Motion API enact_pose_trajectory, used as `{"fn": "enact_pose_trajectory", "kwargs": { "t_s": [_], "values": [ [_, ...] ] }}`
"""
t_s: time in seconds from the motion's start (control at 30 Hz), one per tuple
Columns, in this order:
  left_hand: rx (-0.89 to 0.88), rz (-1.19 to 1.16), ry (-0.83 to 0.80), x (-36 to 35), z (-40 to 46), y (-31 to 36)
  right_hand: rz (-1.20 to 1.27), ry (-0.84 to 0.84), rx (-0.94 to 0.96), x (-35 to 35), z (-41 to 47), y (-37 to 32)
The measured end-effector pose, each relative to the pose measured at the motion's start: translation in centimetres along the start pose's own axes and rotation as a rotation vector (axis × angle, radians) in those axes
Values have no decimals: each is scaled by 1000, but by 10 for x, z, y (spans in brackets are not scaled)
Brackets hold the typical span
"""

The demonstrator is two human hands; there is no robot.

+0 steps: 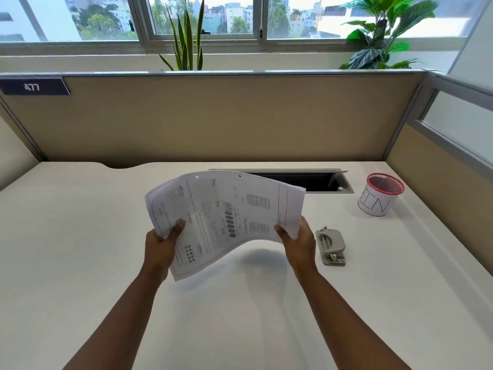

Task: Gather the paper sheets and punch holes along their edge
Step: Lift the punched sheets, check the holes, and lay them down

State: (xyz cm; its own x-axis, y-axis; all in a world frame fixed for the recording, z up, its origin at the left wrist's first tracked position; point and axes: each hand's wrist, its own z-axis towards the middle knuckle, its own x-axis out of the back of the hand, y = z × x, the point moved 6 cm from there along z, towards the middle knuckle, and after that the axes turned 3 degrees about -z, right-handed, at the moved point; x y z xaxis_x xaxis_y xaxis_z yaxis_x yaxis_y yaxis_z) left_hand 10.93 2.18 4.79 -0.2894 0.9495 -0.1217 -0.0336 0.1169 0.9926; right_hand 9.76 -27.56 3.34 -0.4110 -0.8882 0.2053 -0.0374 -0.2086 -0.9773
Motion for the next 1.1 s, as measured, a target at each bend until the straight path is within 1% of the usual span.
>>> {"fn": "enact_pose_trajectory", "kwargs": {
  "t_s": [0.07, 0.13, 0.17, 0.2, 0.23, 0.3, 0.33, 0.37, 0.43, 0.5, 0.67, 0.83, 0.9, 0.97, 1.1],
  "values": [
    [-6, -65, 11, -2, -1, 8, 46, 51, -74, 3, 0, 0],
    [-1, -132, 7, -6, -3, 13, 167, 72, -259, 1, -5, 8],
    [14, -155, -2, -10, -5, 13, 250, 42, -369, -4, -10, 13],
    [36, -175, -11, -14, -8, 13, 337, -23, -474, -11, -15, 17],
    [63, -198, -17, -19, -10, 11, 407, -125, -552, -21, -22, 19],
    [115, -266, -19, -28, -16, 6, 494, -351, -601, -40, -34, 14],
    [139, -294, -15, -32, -19, 3, 533, -420, -588, -48, -39, 10],
    [156, -309, -11, -36, -22, 0, 572, -447, -562, -53, -41, 7],
    [163, -312, -23, -40, -28, -4, 637, -414, -490, -57, -38, 1],
    [151, -307, -60, -42, -30, -7, 640, -348, -416, -53, -31, -5],
    [203, -265, -85, -18, -16, 0, 337, -200, -185, -23, -11, -17],
    [77, 15, -232, -15, 0, 29, 135, -170, 42, -7, 0, -34],
    [14, 81, -254, -24, 2, 39, 47, -156, 116, -6, 1, -41],
    [-39, 74, -237, -32, 2, 44, -42, -132, 186, -6, -2, -46],
    [-105, -30, -146, -37, 1, 46, -132, -129, 260, -7, -7, -48]
  ]
}}
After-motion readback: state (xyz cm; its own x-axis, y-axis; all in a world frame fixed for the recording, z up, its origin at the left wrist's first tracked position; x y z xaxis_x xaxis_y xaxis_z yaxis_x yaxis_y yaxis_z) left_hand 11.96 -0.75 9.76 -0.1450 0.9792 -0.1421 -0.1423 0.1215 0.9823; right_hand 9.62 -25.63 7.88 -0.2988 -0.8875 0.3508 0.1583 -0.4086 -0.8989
